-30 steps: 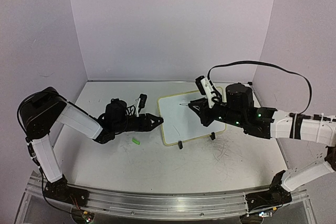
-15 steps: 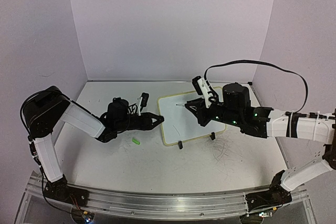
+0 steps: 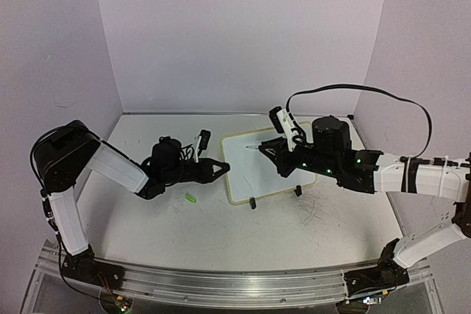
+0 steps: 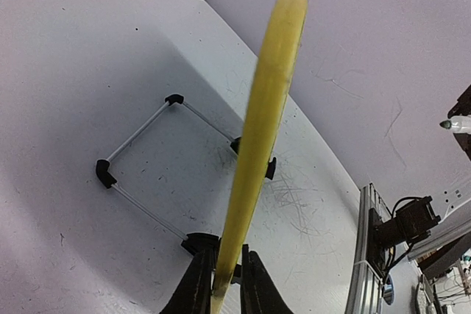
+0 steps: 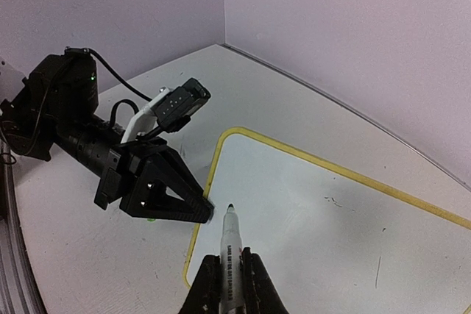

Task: Write a sentence on the whiteboard
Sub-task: Hold the whiteboard at the center of the board, then write a sentence on the whiteboard.

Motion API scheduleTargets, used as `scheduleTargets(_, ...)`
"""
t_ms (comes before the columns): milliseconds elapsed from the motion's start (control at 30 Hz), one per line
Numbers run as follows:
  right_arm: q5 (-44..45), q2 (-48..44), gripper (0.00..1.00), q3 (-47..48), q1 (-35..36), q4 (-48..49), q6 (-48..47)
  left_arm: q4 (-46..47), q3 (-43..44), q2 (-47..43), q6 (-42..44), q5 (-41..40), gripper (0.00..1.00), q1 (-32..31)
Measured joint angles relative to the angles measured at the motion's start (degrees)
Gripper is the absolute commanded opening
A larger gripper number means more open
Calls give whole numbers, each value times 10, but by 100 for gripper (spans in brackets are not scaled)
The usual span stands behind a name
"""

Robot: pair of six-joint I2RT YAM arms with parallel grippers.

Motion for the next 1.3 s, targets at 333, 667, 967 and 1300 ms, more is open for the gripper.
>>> scheduleTargets(333, 2, 0, 0, 0, 0, 1, -3, 12, 3, 5, 29, 10, 0, 2)
scheduleTargets(667, -6, 13, 0, 9, 0, 1, -4, 14, 3, 5, 37, 12, 0, 2)
scheduleTargets(967, -13, 35, 0, 24, 1, 8, -6, 15, 3, 5, 37, 15, 0, 2)
scheduleTargets(1300, -5, 45, 0, 24, 6, 32, -9, 15, 3, 5, 38, 15, 0, 2)
